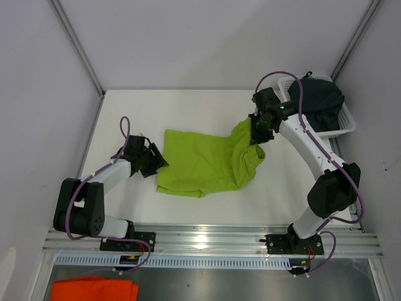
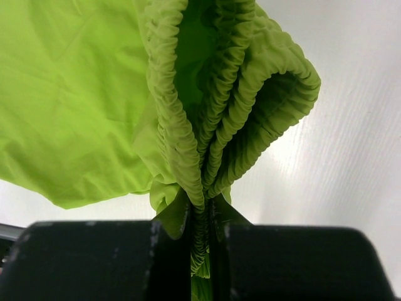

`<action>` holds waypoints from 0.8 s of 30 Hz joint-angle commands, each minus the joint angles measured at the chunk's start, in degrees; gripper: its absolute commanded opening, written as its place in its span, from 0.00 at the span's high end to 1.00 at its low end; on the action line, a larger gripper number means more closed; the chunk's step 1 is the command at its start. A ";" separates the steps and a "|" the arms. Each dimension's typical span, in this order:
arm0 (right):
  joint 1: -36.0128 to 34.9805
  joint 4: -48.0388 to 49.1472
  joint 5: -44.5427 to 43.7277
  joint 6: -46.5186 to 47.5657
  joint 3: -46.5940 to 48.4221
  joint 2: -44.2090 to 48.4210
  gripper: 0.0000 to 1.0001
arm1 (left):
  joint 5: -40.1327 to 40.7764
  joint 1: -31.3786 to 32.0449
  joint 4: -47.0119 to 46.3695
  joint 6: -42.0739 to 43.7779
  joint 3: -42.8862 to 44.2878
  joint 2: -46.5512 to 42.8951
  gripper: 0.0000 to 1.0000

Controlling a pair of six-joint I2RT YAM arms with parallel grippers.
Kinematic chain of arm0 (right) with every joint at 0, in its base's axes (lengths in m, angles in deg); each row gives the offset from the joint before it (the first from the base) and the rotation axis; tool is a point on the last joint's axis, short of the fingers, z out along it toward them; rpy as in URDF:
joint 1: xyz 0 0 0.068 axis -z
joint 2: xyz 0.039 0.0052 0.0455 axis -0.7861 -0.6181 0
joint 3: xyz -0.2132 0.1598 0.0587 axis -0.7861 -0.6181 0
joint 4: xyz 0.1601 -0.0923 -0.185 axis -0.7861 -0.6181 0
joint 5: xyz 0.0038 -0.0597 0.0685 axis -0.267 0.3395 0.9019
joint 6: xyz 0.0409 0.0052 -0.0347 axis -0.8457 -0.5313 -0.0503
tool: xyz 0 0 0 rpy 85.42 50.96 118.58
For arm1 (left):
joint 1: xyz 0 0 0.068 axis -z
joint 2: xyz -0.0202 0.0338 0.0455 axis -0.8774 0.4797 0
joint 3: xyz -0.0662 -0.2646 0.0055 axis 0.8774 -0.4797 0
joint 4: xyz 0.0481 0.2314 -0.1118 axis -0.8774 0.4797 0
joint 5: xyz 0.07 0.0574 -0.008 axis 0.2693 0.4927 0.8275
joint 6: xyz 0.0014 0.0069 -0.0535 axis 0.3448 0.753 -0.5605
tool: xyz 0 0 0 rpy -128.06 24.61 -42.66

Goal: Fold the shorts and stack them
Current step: Fold the shorts

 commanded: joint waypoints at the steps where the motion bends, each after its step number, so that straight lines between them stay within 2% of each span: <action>1: 0.16 -1.27 -3.55 0.98 1.88 1.36 1.00 | 1.16 -0.36 -3.19 1.71 -2.04 -5.55 0.33; 5: 0.07 -1.97 -4.16 0.98 2.14 1.36 1.00 | 2.66 -0.88 -2.49 2.15 -2.57 -8.98 0.31; 9: -0.02 -1.89 -3.73 0.90 2.14 1.36 1.00 | 2.22 -1.41 -2.13 3.12 -1.69 -6.63 0.32; 16: -1.25 -4.08 -4.16 0.28 5.21 0.39 1.00 | 3.81 -1.50 -2.13 3.47 -2.22 -0.29 0.42; 19: -2.48 -5.48 -4.60 -0.86 7.50 -0.22 1.00 | 3.19 -1.50 -4.15 3.38 -3.71 0.33 0.53; 20: -3.44 -5.84 -4.86 -1.21 8.11 -0.48 1.00 | 3.10 -1.50 -4.59 3.47 -4.24 0.33 0.60; 24: -7.39 -10.13 -9.24 -4.02 13.64 -3.03 1.00 | 2.75 -1.41 -6.44 3.56 -6.34 -0.55 0.77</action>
